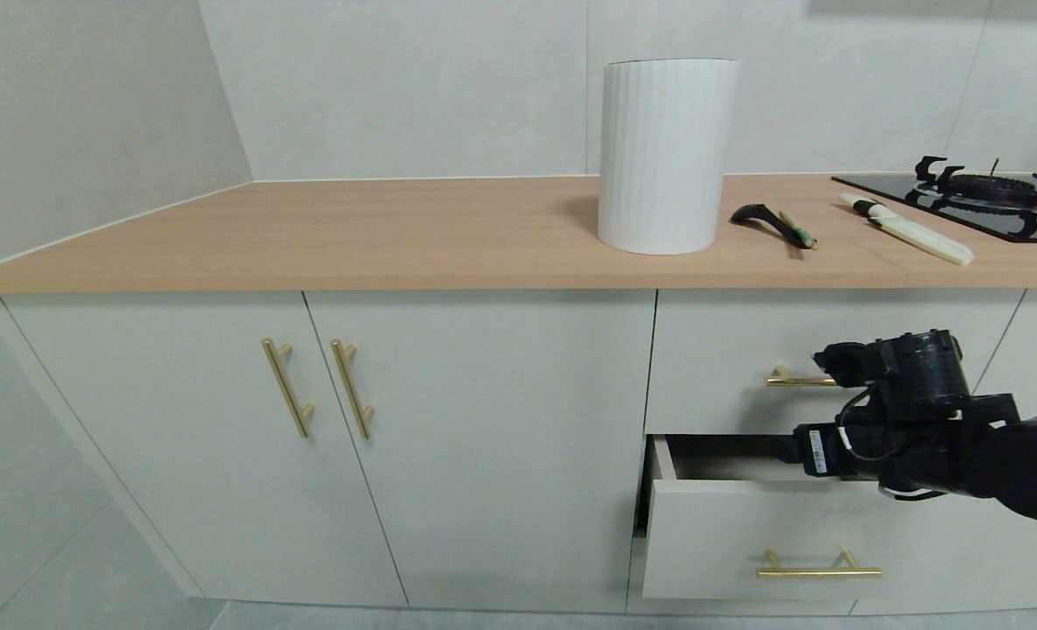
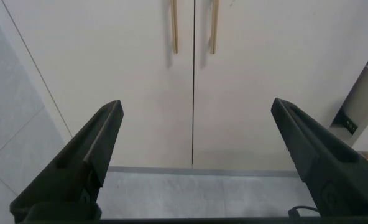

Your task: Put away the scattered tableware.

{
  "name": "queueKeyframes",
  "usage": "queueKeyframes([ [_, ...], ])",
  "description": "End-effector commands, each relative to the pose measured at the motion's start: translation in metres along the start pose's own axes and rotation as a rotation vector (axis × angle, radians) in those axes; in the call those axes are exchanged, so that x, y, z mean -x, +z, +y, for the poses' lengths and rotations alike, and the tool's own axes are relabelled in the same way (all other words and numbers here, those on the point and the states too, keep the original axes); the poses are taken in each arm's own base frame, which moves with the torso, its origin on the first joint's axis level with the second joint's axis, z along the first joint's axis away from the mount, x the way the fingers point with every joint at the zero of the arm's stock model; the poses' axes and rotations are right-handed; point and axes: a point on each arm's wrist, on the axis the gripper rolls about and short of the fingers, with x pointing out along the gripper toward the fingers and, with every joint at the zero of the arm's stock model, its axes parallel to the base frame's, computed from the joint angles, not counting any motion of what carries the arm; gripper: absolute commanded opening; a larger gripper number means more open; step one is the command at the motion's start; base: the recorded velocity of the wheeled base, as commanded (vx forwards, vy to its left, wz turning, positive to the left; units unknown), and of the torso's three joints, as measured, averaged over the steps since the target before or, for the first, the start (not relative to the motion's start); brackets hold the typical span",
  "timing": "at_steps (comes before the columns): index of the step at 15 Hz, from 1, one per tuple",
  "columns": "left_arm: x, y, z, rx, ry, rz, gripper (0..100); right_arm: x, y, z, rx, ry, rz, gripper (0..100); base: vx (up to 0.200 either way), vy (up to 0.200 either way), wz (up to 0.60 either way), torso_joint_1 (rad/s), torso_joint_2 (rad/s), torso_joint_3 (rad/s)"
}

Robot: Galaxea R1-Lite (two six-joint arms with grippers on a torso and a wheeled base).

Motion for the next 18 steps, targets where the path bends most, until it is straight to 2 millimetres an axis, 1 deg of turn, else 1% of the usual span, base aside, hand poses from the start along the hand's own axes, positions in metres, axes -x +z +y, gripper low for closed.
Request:
queueKeyframes([
  [1, 0.000, 0.000, 0.000, 0.000, 0.001, 0.000, 100, -0.030, -0.017, 0.003, 0.001, -0.023, 0.061, 100, 0.000, 0.000, 0.00, 0.000, 0.00, 0.000],
  [2, 0.000, 0.000, 0.000, 0.000, 0.001, 0.000, 100, -0.037, -0.021, 0.003, 0.002, -0.027, 0.068, 100, 0.000, 0.000, 0.00, 0.000, 0.00, 0.000],
  [4, 0.000, 0.000, 0.000, 0.000, 0.001, 0.000, 100, -0.041, -0.027, 0.003, 0.008, -0.029, 0.094, 100, 0.000, 0.000, 0.00, 0.000, 0.00, 0.000],
  [8, 0.000, 0.000, 0.000, 0.000, 0.001, 0.000, 100, -0.035, -0.030, 0.002, 0.023, -0.029, 0.115, 100, 0.000, 0.000, 0.00, 0.000, 0.00, 0.000],
  [11, 0.000, 0.000, 0.000, 0.000, 0.001, 0.000, 100, -0.026, -0.027, 0.001, 0.026, -0.029, 0.139, 100, 0.000, 0.000, 0.00, 0.000, 0.00, 0.000],
  [18, 0.000, 0.000, 0.000, 0.000, 0.001, 0.000, 100, 0.002, -0.029, -0.003, 0.136, -0.020, 0.267, 100, 0.000, 0.000, 0.00, 0.000, 0.00, 0.000],
])
